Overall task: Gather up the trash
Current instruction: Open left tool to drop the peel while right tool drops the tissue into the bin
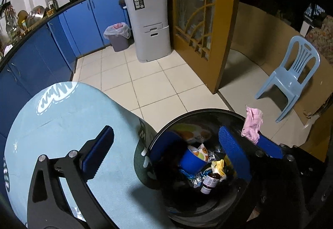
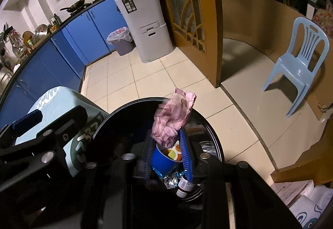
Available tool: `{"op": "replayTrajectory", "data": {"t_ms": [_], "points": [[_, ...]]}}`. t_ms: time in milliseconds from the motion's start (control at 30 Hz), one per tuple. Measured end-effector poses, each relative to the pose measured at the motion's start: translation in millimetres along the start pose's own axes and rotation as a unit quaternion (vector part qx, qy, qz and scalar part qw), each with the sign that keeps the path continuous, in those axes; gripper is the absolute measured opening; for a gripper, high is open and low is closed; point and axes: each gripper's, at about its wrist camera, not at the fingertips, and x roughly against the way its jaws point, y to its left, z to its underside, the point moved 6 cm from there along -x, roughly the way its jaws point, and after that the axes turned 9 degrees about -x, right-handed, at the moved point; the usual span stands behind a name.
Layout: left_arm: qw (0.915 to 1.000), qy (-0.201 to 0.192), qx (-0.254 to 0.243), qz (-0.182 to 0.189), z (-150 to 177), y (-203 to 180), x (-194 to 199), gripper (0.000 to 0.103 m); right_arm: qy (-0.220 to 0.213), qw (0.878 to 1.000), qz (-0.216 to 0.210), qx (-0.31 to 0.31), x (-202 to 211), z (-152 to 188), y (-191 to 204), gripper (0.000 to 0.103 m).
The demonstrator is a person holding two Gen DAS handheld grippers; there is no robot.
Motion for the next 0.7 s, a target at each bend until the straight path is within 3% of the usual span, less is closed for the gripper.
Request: {"op": "replayTrajectory", "data": {"t_ms": [33,67,700], "points": [[1.0,0.001,0.002,0.0,0,2,0,0.099,0.0,1.0,0.0,-0.001,0,0,0,0.085],[1.0,0.002,0.005,-0.001,0,5,0,0.099,-0.006,1.0,-0.006,-0.003,2,0,0,0.091],[0.9994,0.018,0.018,0.022,8,14,2,0.099,-0.007,1.0,-0.008,-0.004,8,3,6,0.091]]}}
